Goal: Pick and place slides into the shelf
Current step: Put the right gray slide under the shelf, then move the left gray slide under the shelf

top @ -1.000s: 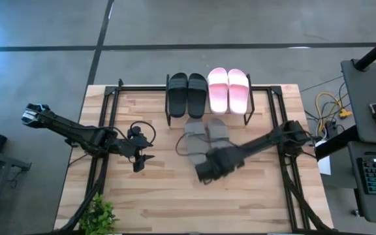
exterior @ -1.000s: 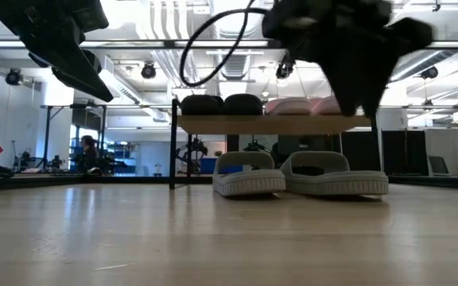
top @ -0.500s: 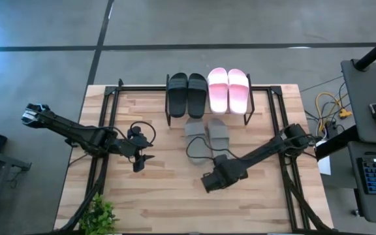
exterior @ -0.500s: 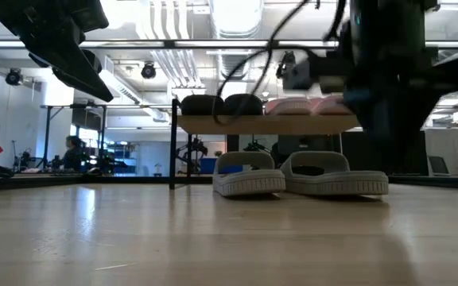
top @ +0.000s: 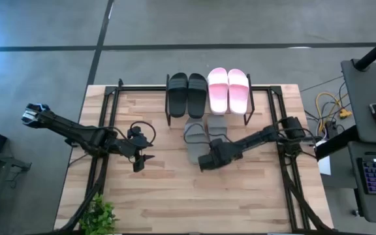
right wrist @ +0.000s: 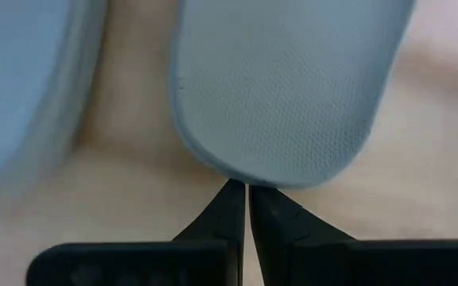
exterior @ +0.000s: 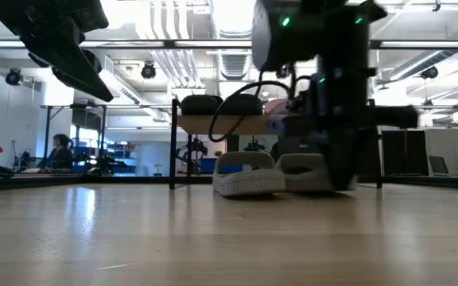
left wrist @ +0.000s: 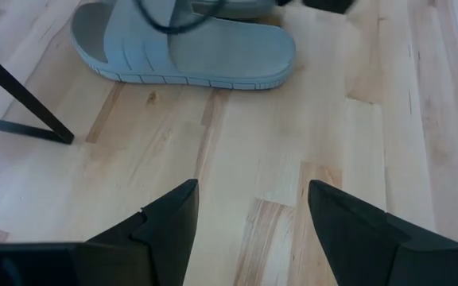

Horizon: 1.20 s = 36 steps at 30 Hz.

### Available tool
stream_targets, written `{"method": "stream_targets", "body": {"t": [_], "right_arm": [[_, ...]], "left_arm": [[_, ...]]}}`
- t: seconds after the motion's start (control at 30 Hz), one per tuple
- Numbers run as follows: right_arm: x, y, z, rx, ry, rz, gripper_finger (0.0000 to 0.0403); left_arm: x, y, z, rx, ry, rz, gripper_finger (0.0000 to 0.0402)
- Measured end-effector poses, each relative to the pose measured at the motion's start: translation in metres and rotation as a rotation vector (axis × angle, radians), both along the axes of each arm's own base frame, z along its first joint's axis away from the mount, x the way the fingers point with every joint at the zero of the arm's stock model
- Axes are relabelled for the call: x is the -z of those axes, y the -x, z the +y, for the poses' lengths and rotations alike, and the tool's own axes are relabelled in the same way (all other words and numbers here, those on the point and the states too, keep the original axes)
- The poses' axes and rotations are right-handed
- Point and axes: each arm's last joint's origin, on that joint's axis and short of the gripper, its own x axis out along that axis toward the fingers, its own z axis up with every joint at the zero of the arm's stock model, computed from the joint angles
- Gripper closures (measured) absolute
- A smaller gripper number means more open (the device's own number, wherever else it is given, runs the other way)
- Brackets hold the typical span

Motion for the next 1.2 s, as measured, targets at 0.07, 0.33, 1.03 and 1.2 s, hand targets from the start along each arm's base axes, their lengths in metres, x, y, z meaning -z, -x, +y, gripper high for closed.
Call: {"method": "stream_targets", "body": {"t": [0.07, 0.33, 1.03, 1.2], "right_arm": [[0.0, -0.002, -0.014, 0.001, 0.039, 0.004, 0.039], [-0.002, -0.01, -0.064, -0.033, 0.121, 0.024, 0.039], [-0.022, -0.021, 0.028, -0.089, -0.04, -0.195, 0.039], [-0.021, -0.03, 0.053, -0.072, -0.114, -0.37, 0.039]], "left_arm": [[0.0, 0.0, 0.0, 0.0, 0.0, 0.0, 0.0178], [0.0, 0.0, 0.0, -0.001, 0.001, 0.0, 0.0178], [0.0, 0.0, 0.001, -0.015, -0.013, -0.004, 0.0178], [0.0, 0.0, 0.001, -0.011, -0.018, -0.003, 0.0178]]}}
